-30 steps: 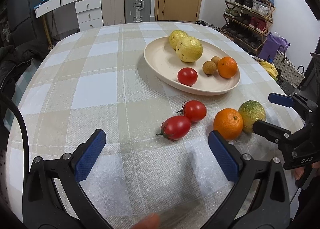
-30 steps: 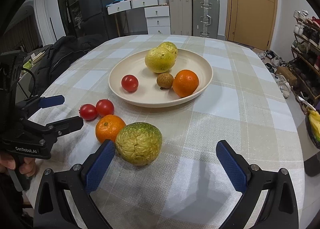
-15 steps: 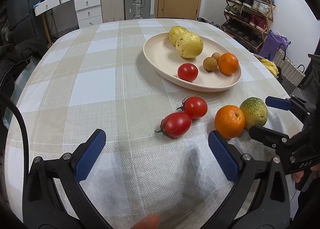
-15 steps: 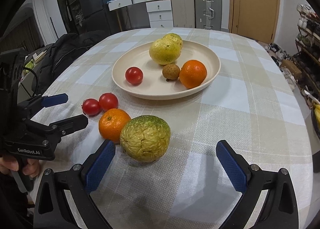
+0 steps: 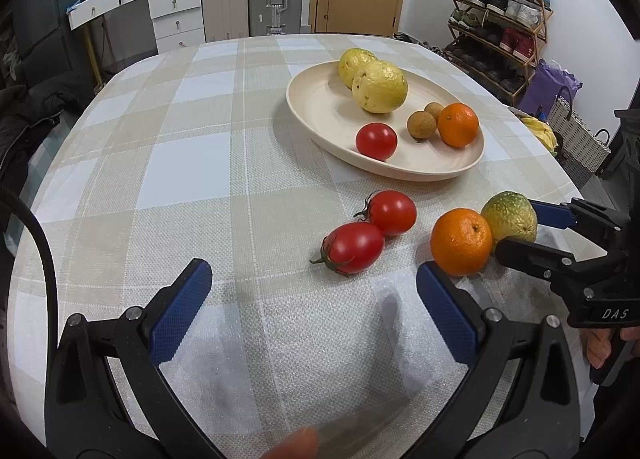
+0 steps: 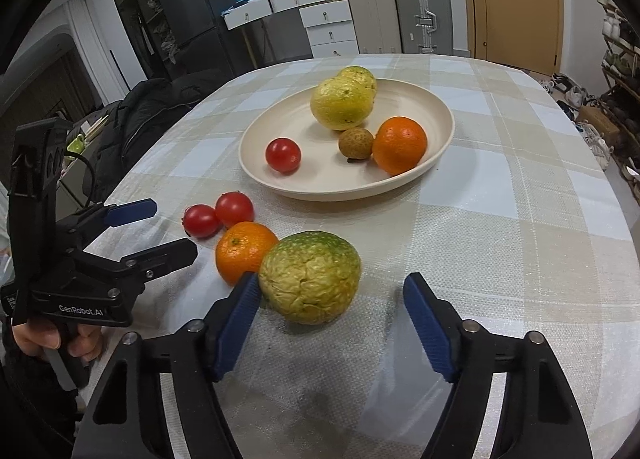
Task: Organize fruits
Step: 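Close the right gripper on the large green bumpy fruit, then close the left gripper on a red tomato while the right gripper holds the green fruit, then carry the tomato and green fruit toward the plate with both grippers, then lower the tomato and green bumpy fruit onto the plate and open both grippers, then move both open grippers back toward the loose tomato and orange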
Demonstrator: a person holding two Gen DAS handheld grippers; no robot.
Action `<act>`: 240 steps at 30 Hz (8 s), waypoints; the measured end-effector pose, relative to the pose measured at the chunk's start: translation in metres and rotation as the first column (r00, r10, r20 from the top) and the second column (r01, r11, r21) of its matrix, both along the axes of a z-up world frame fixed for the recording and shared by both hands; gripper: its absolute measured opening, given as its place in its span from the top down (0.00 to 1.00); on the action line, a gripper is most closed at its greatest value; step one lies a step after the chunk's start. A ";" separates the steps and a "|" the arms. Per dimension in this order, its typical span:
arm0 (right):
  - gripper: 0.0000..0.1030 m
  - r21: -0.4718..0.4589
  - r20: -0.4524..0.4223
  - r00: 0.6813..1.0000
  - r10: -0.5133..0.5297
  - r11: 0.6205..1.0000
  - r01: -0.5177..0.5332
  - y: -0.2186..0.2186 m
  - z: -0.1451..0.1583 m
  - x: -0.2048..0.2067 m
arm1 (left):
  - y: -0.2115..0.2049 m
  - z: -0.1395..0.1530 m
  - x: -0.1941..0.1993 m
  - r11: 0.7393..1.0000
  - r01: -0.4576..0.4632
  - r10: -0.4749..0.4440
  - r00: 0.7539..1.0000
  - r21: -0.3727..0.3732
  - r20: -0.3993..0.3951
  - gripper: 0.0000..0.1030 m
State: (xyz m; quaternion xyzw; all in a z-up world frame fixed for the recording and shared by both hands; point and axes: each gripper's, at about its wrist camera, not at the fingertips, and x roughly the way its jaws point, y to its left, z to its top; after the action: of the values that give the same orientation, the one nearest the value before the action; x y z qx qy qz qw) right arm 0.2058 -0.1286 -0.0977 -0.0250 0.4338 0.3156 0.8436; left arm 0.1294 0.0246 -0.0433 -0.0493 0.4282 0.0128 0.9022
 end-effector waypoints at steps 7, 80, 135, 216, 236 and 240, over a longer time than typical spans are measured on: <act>0.38 0.037 0.000 0.999 0.036 0.999 -0.036 0.000 0.004 -0.005 | 0.001 -0.001 0.001 1.000 -0.005 0.005 1.000 -0.005 -0.004 0.01; 0.51 0.101 0.052 0.998 -0.033 0.994 0.027 -0.024 0.018 -0.001 | -0.021 0.010 -0.009 0.981 0.188 -0.186 0.982 -0.047 0.038 0.77; 0.51 0.140 0.072 0.997 -0.029 0.990 0.018 0.007 0.034 0.055 | 0.001 0.053 0.085 0.996 0.071 -0.062 0.983 -0.050 0.174 0.77; 0.00 -0.014 0.036 0.999 0.008 1.000 -0.007 0.019 0.008 -0.002 | 0.001 0.038 -0.016 1.000 0.026 -0.025 0.989 -0.001 0.144 0.01; 0.21 -0.034 0.009 0.995 0.096 0.995 -0.096 0.045 -0.002 -0.011 | 0.012 0.029 -0.010 1.000 0.004 -0.002 0.994 -0.020 0.112 0.01; 0.29 -0.014 0.014 0.994 0.108 0.994 -0.108 0.044 -0.001 -0.012 | 0.011 0.028 -0.010 1.000 0.004 -0.002 0.994 -0.017 0.109 0.01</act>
State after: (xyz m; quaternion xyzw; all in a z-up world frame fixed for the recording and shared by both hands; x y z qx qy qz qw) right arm 0.1939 -0.0842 -0.0982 -0.0562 0.4278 0.3577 0.8281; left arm 0.1196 0.0358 -0.0150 -0.0571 0.3784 0.0052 0.9239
